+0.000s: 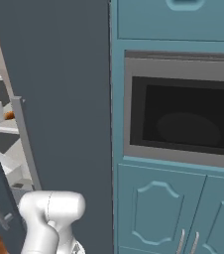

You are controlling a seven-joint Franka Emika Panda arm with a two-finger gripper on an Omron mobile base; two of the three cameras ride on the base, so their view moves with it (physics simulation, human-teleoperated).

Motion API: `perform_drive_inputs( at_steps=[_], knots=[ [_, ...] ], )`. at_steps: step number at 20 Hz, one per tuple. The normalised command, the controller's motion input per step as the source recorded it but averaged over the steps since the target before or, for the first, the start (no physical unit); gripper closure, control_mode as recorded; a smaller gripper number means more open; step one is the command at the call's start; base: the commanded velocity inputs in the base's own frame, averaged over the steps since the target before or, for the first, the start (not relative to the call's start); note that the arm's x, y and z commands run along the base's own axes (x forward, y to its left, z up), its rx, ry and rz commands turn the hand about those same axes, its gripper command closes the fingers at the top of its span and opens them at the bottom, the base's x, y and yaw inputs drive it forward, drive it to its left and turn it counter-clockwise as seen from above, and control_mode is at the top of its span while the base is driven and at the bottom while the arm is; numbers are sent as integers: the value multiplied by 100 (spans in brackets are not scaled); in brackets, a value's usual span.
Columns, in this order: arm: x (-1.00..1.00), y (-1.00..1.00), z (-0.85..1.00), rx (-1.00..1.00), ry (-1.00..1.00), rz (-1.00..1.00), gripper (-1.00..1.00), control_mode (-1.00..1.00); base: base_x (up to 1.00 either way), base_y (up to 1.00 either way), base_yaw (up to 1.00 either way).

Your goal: Open the freezer door, pick up the ice cube tray from the freezer, and place it on the dining counter.

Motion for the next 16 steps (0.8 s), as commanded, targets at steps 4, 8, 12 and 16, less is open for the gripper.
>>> perform_drive_inputs(
  at_steps=[4, 8, 12, 16],
  knots=[
    [-54, 56, 0, -3, 0, 1, 100, -100, 0, 0, 0],
    [-43, 64, 0, -3, 0, 5, 100, -100, 0, 0, 0],
    [-43, 65, 0, -4, 0, 6, 100, -100, 0, 0, 0],
    [-30, 62, 0, -3, 0, 6, 100, -100, 0, 0, 0]
  ],
)
